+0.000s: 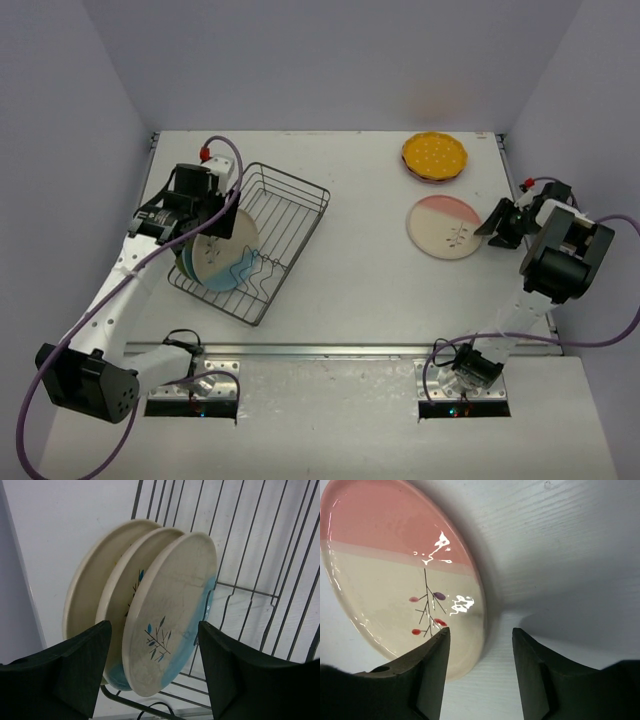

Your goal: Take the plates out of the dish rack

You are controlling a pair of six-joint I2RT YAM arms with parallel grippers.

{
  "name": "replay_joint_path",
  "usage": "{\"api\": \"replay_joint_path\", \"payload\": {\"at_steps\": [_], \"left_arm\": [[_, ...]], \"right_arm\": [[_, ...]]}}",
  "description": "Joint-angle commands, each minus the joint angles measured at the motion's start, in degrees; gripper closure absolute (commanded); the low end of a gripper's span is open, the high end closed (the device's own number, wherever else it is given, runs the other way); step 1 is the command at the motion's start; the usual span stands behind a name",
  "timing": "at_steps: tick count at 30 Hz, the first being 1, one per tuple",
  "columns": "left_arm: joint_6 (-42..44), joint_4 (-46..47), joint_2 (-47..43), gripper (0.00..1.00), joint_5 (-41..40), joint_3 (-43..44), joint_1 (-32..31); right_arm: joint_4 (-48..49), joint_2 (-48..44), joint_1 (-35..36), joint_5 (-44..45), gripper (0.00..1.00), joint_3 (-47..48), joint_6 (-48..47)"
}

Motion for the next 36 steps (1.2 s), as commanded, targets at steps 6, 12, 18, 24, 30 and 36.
{"api": "replay_joint_path", "payload": {"at_steps": [6,12,18,24,30,36], "left_arm": [[1.3,0.71,3.5,0.42,4.9,-4.42,0.67],[1.52,1.54,3.86,0.63,11.97,-5.07,0.67],[0.96,1.52,0.44,0.9,17.57,-1.56,0.67],[3.0,0.56,-1.01,1.0,15.83,4.26,0.67],[6.67,-1.88,-1.28,1.0,17.08,17.68,0.67],[7.37,-3.0,-3.81,1.0,36.94,24.48,0.67]], "right_arm": [[0.74,-17.39,6.77,-2.76,0.32,-2.07,-6.99],[-0.69,-24.2,11.71,-12.85,0.32,-2.36,-6.79],[0.5,-28.22,13.73,-24.19,0.32,-3.48,-4.82],[1.45,-30.21,15.64,-27.83,0.31,-5.19,-5.47],[3.09,-33.58,17.52,-31.93,0.31,-7.14,-6.69],[7.65,-37.43,21.8,-37.89,0.29,-8.2,-3.16]]}}
